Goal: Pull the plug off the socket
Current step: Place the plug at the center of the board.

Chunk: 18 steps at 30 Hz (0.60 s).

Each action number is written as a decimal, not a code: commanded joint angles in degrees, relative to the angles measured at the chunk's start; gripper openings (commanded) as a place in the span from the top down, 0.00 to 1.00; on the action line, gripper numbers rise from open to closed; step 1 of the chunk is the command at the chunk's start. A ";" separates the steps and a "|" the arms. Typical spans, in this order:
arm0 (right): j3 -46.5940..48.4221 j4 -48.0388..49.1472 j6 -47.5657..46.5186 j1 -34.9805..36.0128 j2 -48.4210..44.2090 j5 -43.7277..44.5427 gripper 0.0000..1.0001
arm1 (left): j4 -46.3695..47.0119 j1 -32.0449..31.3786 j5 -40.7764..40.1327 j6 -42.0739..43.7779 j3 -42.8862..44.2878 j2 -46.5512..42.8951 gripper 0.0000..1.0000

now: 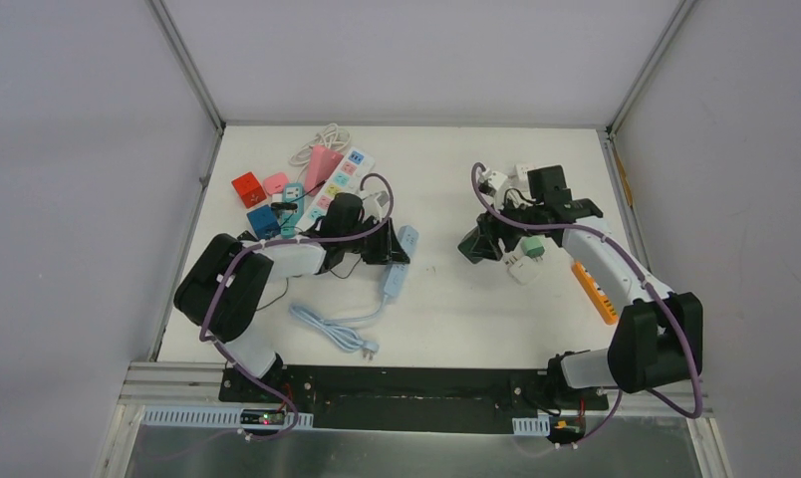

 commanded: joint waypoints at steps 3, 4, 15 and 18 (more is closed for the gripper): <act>3.51 -0.42 -0.51 -1.91 0.55 -0.39 1.00 | -6.91 1.36 -2.73 8.58 3.25 -3.17 1.00; 3.43 0.21 0.33 -2.18 0.73 0.84 1.00 | -7.58 1.46 -3.16 9.48 3.48 -3.42 1.00; 2.52 11.45 15.65 -6.92 8.19 25.73 0.99 | -12.82 2.09 -7.81 15.07 3.36 -6.08 1.00; 2.19 14.20 17.41 -7.33 9.66 31.00 0.95 | -13.15 2.18 -8.15 15.71 2.86 -6.83 1.00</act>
